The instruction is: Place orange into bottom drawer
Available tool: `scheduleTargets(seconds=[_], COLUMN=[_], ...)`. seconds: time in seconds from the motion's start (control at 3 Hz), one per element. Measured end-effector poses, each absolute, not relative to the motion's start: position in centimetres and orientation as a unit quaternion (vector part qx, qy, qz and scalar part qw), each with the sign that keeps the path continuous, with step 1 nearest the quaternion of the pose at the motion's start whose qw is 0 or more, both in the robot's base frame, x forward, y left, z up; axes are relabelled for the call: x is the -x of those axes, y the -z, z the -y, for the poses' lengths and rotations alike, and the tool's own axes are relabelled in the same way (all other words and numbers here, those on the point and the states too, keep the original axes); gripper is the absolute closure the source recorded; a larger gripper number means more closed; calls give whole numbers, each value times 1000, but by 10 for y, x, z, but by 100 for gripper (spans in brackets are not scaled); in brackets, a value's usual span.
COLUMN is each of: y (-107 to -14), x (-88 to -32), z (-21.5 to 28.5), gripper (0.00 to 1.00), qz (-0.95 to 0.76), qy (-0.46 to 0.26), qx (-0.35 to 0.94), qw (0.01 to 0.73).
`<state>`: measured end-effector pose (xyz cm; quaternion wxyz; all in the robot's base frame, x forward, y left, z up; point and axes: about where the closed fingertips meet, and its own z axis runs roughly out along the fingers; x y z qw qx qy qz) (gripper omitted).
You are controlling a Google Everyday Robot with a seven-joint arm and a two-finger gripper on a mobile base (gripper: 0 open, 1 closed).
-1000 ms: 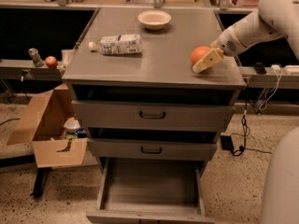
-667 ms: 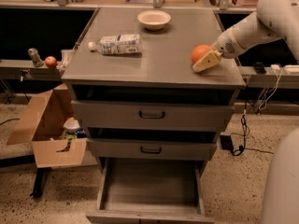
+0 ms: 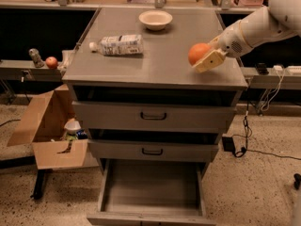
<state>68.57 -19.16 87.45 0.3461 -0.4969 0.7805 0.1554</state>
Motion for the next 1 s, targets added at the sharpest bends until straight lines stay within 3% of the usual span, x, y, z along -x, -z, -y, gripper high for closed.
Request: scheduleTargets(seconds=[0.33, 1.0], y=[-909, -886], x=[-650, -633], z=[179, 179], gripper=[100, 100], qz=[-742, -741], qy=[-164, -183], qx=[537, 541], qw=[366, 352])
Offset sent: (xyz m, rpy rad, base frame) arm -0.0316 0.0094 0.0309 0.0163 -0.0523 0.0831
